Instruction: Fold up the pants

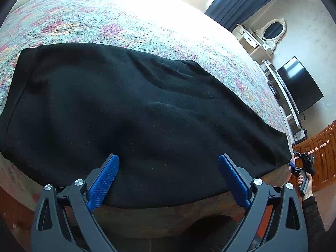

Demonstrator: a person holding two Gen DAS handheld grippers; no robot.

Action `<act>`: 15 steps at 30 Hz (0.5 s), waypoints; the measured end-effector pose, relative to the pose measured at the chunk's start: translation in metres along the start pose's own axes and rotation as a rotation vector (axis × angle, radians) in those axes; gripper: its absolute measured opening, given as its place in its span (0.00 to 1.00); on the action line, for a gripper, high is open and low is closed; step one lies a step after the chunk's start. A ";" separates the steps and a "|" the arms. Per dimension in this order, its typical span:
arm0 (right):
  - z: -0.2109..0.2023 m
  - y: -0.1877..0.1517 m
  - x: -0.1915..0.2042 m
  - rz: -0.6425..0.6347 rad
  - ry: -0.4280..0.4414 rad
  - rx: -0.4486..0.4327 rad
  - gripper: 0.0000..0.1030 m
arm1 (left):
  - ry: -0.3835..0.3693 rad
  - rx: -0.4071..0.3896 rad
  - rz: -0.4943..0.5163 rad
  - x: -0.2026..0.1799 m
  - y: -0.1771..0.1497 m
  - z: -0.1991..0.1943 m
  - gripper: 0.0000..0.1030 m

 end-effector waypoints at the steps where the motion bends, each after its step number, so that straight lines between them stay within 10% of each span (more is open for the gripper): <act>1: 0.004 -0.001 0.002 -0.005 0.017 0.002 0.69 | 0.000 0.003 0.004 0.000 0.000 0.000 0.91; 6: 0.030 -0.024 0.034 -0.031 0.110 0.106 0.69 | -0.001 0.023 0.031 -0.004 0.001 0.002 0.91; 10: 0.043 -0.034 0.043 -0.067 0.038 0.138 0.27 | 0.000 0.044 0.050 -0.005 0.001 0.004 0.91; 15: 0.031 -0.032 0.054 0.014 0.109 0.156 0.20 | 0.024 0.035 0.025 0.000 0.011 -0.005 0.91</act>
Point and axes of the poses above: each gripper's, at about its wrist camera, not at the fingertips, and z roughly the way its jaws point, x to its left, y to its top, the point moved 6 cm from there along z, roughly the way its jaws point, and after that the axes turned 14 degrees about -x, right-handed, at the moved point
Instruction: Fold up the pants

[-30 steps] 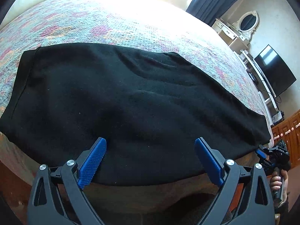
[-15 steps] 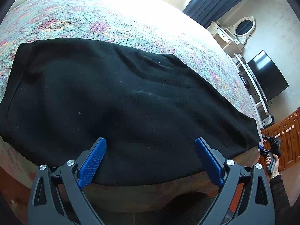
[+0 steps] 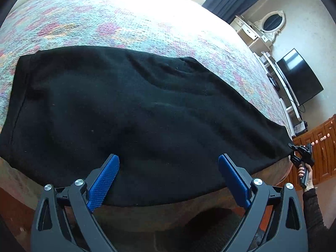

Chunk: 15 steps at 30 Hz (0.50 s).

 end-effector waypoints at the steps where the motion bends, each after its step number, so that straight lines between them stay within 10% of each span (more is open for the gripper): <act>1: -0.003 0.001 0.007 0.027 0.034 -0.010 0.20 | 0.032 -0.023 0.006 0.004 0.003 -0.005 0.91; 8: -0.025 -0.019 0.116 -0.047 0.217 -0.028 0.20 | 0.193 -0.050 0.116 0.033 0.013 -0.022 0.91; 15: -0.025 -0.080 0.242 -0.208 0.341 0.002 0.20 | 0.193 0.033 -0.053 0.065 0.006 -0.012 0.91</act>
Point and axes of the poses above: each gripper's, at about its wrist camera, not at the fingertips, and z roughly the way its jaws point, x to its left, y to its top, the point moved 6 cm from there along z, roughly the way its jaws point, and after that the axes turned 14 degrees about -x, right-handed, at the moved point
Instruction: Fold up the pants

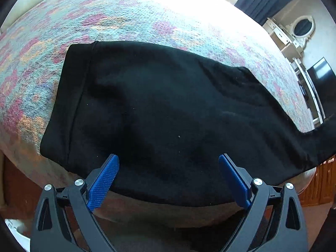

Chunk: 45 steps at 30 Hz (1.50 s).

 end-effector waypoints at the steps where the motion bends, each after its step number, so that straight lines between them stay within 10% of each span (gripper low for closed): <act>1: 0.011 -0.012 0.018 -0.029 0.012 0.021 0.20 | 0.001 0.000 -0.009 0.000 0.000 0.000 0.91; 8: 0.086 -0.120 0.079 -0.227 -0.002 0.206 0.20 | 0.001 0.006 -0.017 0.000 -0.001 -0.002 0.91; 18: 0.159 -0.261 0.045 -0.434 -0.228 0.443 0.22 | 0.003 0.007 -0.026 0.001 0.006 0.000 0.91; 24: 0.156 -0.296 0.048 -0.391 -0.147 0.515 0.65 | -0.003 0.007 -0.045 0.001 0.007 0.002 0.91; 26: 0.152 -0.308 0.060 -0.376 -0.079 0.568 0.66 | -0.002 0.007 -0.043 0.000 0.007 0.002 0.91; 33: 0.124 -0.213 0.068 -0.307 -0.052 0.353 0.66 | -0.014 0.009 -0.057 0.002 0.007 0.001 0.91; 37: 0.092 -0.121 0.002 -0.264 -0.288 0.144 0.71 | -0.013 0.010 -0.063 0.003 0.007 0.002 0.91; 43: 0.105 -0.101 -0.080 -0.127 -0.363 0.231 0.71 | -0.010 0.009 -0.058 0.001 0.007 0.002 0.91; 44: 0.108 -0.102 -0.084 -0.105 -0.333 0.238 0.68 | -0.011 0.008 -0.059 0.001 0.007 0.002 0.91; 45: 0.112 -0.105 -0.084 -0.082 -0.278 0.259 0.38 | -0.012 0.008 -0.060 0.001 0.007 0.002 0.91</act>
Point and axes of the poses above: each gripper's, at about its wrist camera, not at the fingertips, and z roughly the way its jaws point, x to its left, y to its top, the point moved 6 cm from there along z, roughly the way its jaws point, and after that the axes turned 14 degrees about -x, right-handed, at the moved point
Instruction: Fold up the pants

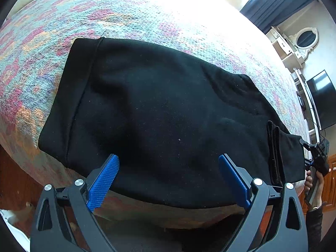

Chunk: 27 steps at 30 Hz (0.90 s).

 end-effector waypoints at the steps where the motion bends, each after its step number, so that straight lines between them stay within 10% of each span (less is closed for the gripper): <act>1: 0.002 0.000 -0.002 -0.017 -0.007 0.009 0.27 | -0.002 0.000 -0.001 0.000 0.000 0.000 0.91; 6: -0.005 -0.001 -0.034 0.118 0.024 -0.030 0.23 | -0.006 0.002 -0.007 0.002 0.000 0.001 0.91; 21: -0.074 -0.055 -0.052 0.267 0.250 0.043 0.58 | -0.021 0.003 -0.027 0.006 0.002 0.001 0.91; 27: -0.071 -0.068 -0.066 0.239 0.143 0.035 0.24 | -0.022 0.005 -0.020 0.007 0.002 0.001 0.91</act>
Point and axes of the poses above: each gripper's, at about its wrist camera, not at the fingertips, and z roughly the way its jaws point, x to its left, y to its top, the point moved 6 cm from there along z, roughly the way its jaws point, and after that the axes turned 14 degrees about -x, right-handed, at the moved point
